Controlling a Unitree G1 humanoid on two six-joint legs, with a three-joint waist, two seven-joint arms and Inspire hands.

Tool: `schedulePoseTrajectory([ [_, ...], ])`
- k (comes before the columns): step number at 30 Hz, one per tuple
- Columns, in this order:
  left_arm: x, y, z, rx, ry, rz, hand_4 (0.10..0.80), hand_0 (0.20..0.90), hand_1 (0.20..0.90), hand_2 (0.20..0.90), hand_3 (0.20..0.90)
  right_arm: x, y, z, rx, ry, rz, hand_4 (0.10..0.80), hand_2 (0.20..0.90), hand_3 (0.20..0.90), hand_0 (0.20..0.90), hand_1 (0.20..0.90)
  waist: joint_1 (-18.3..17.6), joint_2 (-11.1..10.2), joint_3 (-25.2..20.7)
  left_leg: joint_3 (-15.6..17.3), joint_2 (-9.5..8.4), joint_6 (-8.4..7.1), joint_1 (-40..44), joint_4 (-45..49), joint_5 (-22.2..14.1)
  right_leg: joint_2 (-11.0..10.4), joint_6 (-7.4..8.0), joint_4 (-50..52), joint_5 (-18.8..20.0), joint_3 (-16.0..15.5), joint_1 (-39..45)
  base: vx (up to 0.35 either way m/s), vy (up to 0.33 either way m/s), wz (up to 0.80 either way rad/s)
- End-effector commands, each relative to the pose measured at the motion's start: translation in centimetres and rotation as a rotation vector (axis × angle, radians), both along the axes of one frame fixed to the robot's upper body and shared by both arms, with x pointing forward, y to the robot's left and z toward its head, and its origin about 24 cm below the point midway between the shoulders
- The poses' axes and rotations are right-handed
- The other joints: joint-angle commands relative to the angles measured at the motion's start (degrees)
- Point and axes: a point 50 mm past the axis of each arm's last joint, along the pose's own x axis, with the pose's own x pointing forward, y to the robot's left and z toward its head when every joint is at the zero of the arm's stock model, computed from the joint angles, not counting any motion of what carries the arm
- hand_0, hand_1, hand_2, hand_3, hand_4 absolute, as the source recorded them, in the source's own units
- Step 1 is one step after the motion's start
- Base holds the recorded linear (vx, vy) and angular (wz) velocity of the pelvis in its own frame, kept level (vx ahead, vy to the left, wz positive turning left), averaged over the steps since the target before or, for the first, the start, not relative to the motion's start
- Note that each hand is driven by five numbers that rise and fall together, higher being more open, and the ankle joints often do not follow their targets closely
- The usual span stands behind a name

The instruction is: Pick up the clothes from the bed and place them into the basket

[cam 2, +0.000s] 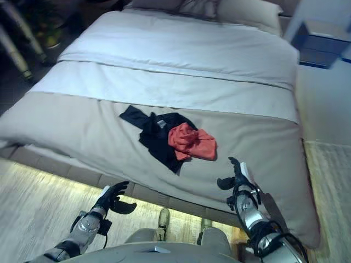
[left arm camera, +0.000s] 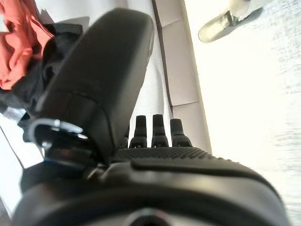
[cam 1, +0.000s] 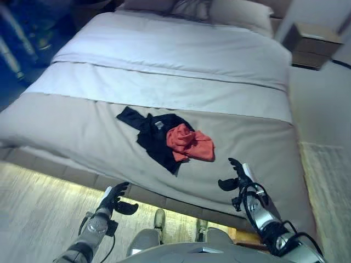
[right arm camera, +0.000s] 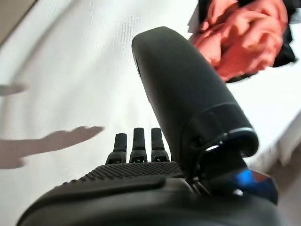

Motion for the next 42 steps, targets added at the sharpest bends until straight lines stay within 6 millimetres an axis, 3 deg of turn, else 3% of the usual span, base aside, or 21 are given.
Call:
schedulePoseTrajectory([
  [1, -0.3, -1.1, 0.0, -0.004, -0.032, -0.079, 0.8, 0.9, 0.9, 0.9, 0.9, 5.5, -1.8, 5.2, -0.065, -0.228, 0.042, 0.8, 0.9, 0.9, 0.9, 0.9, 5.44, -0.99, -0.77, 4.51, 2.09, -3.5, 0.25, 1.1, -3.02, 0.65, 0.81, 2.06, 0.62, -2.45, 1.75, 0.069, -0.125, 0.4],
  [4, -0.6, -1.0, -0.1, 0.016, -0.023, -0.105, 0.8, 0.9, 0.9, 0.9, 0.9, 7.8, -2.6, 7.2, -0.099, -0.259, 0.02, 0.8, 0.9, 0.9, 0.9, 0.9, 7.96, -1.19, 1.15, 3.29, 2.6, -4.3, -3.04, 1.87, -1.65, 1.12, 0.18, 1.32, 0.23, -3.62, 1.75, -0.037, -0.117, 0.26],
  [8, 1.6, 0.5, 1.3, 0.019, -0.093, -0.09, 0.8, 0.9, 0.9, 0.9, 0.9, 11.7, -2.9, 11.7, -0.182, -0.354, -0.013, 0.8, 0.9, 0.9, 0.9, 0.9, 10.13, -0.54, 5.68, 1.56, 2.9, -4.85, -8.59, 3.6, -0.42, 1.28, -0.76, 2.76, -0.16, -6.32, -1.8, -0.18, -0.074, 0.36],
  [9, 2.3, 0.8, 1.8, 0.016, -0.12, -0.087, 0.8, 0.9, 0.9, 0.9, 0.9, 12.7, -3.4, 13.3, -0.21, -0.383, -0.039, 0.8, 0.9, 0.9, 0.9, 0.9, 10.77, 0.38, 7.59, 0.82, 2.39, -4.84, -11.2, 5.25, -0.41, 0.95, -1.17, 3.93, -0.16, -7.24, -4.0, -0.142, 0.002, 0.33],
  [13, 3.3, 0.4, 2.4, -0.009, -0.174, -0.076, 0.8, 0.9, 0.9, 0.9, 0.9, 14.6, -4.1, 16.9, -0.274, -0.445, -0.052, 0.8, 0.9, 0.9, 0.9, 0.9, 11.68, 3.08, 11.58, 0.04, 0.99, -4.96, -17.42, 10.64, -0.56, -0.55, -2.03, 8.25, -0.25, -8.82, -9.7, -0.105, 0.056, 0.16],
  [20, 4.3, -0.6, 3.4, -0.038, -0.265, -0.077, 0.8, 0.9, 0.9, 0.9, 0.9, 16.8, -4.3, 22.2, -0.355, -0.515, -0.039, 0.8, 0.9, 0.9, 0.9, 0.9, 13.06, 6.72, 16.43, 0.06, -2.0, -3.61, -28.39, 19.56, -1.17, -2.86, -3.0, 17.07, -1.5, -9.45, -20.77, -0.078, 0.063, 0.06],
  [28, 5.5, -0.3, 5.0, -0.066, -0.349, -0.05, 0.8, 0.9, 0.9, 0.9, 0.9, 18.1, -3.7, 26.2, -0.38, -0.575, -0.01, 0.8, 0.9, 0.9, 0.9, 0.9, 13.35, 8.52, 20.33, 0.44, -2.83, -2.39, -34.07, 23.99, -3.35, -4.22, -2.5, 24.11, -4.49, -7.74, -28.32, -0.043, 0.034, 0.02],
  [33, 5.5, -0.5, 5.3, -0.084, -0.369, -0.047, 0.8, 0.9, 0.9, 0.9, 0.9, 18.3, -4.0, 27.3, -0.394, -0.571, -0.019, 0.8, 0.9, 0.9, 0.9, 0.9, 13.54, 8.97, 20.64, 0.41, -2.58, -2.06, -37.05, 25.93, -3.8, -4.6, -2.81, 26.69, -5.62, -7.22, -31.4, -0.026, 0.036, -0.04],
  [34, 5.5, -0.5, 5.3, -0.085, -0.373, -0.048, 0.8, 0.9, 0.9, 0.9, 0.9, 18.3, -4.1, 27.4, -0.389, -0.577, -0.027, 0.325, 0.493, 0.425, 0.493, 0.493, 13.6, 9.01, 20.64, 0.4, -2.51, -2.08, -37.19, 25.92, -3.81, -4.55, -2.83, 26.58, -5.62, -7.28, -31.46, -0.014, -0.002, -0.03],
  [35, 5.5, -0.5, 5.4, -0.086, -0.379, -0.045, 0.8, 0.9, 0.9, 0.9, 0.9, 18.3, -4.2, 27.8, -0.387, -0.589, -0.034, 0.1, 0.3, 0.2, 0.3, 0.3, 13.64, 9.07, 20.64, 0.35, -2.4, -2.21, -37.32, 25.74, -3.78, -4.37, -2.9, 26.23, -5.65, -7.34, -31.43, -0.014, -0.002, -0.03],
  [42, 5.0, -0.1, 5.5, -0.081, -0.382, -0.039, 0.8, 0.9, 0.9, 0.9, 0.9, 18.0, -5.1, 28.5, -0.389, -0.629, -0.069, 0.1, 0.3, 0.2, 0.3, 0.3, 13.34, 9.16, 20.64, 0.45, -2.13, -2.98, -34.69, 23.29, -3.57, -2.97, -3.29, 22.99, -5.52, -7.72, -28.14, 0.003, -0.005, -0.02],
])
